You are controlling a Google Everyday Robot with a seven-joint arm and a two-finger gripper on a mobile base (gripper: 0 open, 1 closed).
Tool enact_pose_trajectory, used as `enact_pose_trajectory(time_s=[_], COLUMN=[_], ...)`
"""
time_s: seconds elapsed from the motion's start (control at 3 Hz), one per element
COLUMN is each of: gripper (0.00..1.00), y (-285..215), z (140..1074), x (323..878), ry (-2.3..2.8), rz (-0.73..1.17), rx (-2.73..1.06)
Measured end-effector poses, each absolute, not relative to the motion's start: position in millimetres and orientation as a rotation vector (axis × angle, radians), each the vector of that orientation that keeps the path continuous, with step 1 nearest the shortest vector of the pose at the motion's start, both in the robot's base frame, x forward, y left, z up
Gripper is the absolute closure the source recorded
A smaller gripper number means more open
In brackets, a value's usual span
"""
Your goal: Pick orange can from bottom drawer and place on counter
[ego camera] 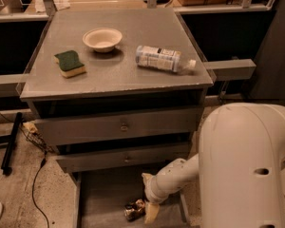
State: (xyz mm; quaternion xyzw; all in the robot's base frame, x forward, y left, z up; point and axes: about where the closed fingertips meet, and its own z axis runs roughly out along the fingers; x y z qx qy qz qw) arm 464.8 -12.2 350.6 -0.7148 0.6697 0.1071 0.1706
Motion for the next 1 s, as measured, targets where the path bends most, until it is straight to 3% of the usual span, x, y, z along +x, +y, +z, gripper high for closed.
enact_pose_trajectory(time_s=[1.0], gripper=[0.0], y=[-40.7], z=[293.8], x=[448.4], ry=[1.944], rz=[0.306], rx=[-2.011])
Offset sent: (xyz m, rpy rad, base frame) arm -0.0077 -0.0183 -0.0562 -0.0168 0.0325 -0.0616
